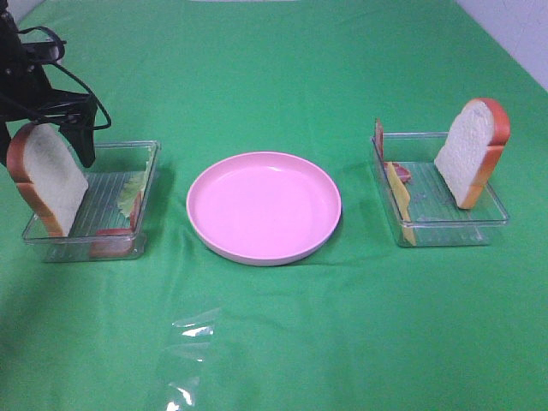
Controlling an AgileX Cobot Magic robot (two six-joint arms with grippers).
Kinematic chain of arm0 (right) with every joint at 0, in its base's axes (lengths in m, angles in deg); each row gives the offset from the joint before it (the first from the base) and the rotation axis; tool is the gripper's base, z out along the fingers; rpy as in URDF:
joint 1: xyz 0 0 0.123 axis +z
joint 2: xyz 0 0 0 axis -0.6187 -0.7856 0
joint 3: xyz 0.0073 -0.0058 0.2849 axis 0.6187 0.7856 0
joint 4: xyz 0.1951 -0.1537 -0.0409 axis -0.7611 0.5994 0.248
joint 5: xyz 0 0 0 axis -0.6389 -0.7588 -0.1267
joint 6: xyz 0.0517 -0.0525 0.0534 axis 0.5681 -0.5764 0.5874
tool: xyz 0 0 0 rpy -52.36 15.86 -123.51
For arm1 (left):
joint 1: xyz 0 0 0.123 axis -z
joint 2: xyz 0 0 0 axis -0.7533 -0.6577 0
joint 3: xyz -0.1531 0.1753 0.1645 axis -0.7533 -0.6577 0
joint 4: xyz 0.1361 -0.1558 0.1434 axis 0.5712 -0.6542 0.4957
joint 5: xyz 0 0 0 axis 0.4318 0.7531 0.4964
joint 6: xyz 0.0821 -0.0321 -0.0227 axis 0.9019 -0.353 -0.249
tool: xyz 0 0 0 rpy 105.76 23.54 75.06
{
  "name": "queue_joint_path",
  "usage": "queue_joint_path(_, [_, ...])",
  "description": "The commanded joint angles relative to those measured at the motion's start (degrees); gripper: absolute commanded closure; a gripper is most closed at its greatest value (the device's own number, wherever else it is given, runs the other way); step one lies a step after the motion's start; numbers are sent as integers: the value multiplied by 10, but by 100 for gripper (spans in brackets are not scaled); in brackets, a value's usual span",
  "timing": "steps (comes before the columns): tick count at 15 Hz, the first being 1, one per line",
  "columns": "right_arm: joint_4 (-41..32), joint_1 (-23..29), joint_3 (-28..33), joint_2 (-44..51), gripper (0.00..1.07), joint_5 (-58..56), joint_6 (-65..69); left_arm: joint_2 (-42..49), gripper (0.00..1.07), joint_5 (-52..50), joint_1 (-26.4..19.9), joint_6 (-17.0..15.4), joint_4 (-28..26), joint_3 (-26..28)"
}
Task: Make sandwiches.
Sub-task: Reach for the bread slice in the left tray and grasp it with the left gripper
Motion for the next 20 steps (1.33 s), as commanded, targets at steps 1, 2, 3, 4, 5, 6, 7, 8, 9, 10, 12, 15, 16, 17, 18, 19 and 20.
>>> queue_joint_path(1, [-1, -1, 2, 9, 23, 3, -5, -5, 32, 47, 2, -3, 6, 1])
queue_joint_path(2, [-1, -1, 2, 9, 23, 3, -5, -5, 40, 51, 2, -3, 6, 1])
queue_joint_path(3, [-1, -1, 2, 9, 23, 3, -5, -5, 45, 53, 2, -3, 6, 1])
queue_joint_path(4, [-1, -1, 2, 9, 23, 3, -5, -5, 53, 55, 2, -3, 6, 1])
queue_joint_path(5, [-1, -1, 2, 9, 23, 3, -5, -5, 58, 54, 2, -3, 6, 1])
queue_joint_path(6, [-1, -1, 2, 9, 23, 3, -5, -5, 60, 54, 2, -3, 6, 1])
queue_joint_path(7, [-1, -1, 2, 9, 23, 3, -5, -5, 60, 53, 2, -3, 8, 1])
queue_joint_path(8, [-1, -1, 2, 9, 23, 3, -5, -5, 60, 54, 2, -5, 19, 1])
queue_joint_path(9, [-1, -1, 2, 9, 23, 3, -5, -4, 60, 54, 2, -7, 25, 1])
queue_joint_path(10, [-1, -1, 2, 9, 23, 3, -5, -4, 60, 54, 2, -7, 26, 1])
queue_joint_path(12, [-1, -1, 2, 9, 23, 3, -5, -4, 60, 59, 2, -7, 25, 1])
queue_joint_path(15, [-1, -1, 2, 9, 23, 3, -5, -4, 86, 60, 2, -7, 19, 1])
queue_joint_path(16, [-1, -1, 2, 9, 23, 3, -5, -4, 95, 60, 2, -7, 19, 1])
queue_joint_path(17, [-1, -1, 2, 9, 23, 3, -5, -4, 102, 60, 2, -7, 19, 1])
queue_joint_path(18, [-1, -1, 2, 9, 23, 3, -5, -4, 107, 60, 2, -6, 18, 1])
queue_joint_path(19, [-1, -1, 2, 9, 23, 3, -5, -4, 107, 60, 2, -6, 17, 1])
queue_joint_path(20, [-1, -1, 2, 9, 23, 3, -5, -4, 107, 60, 2, -6, 14, 1])
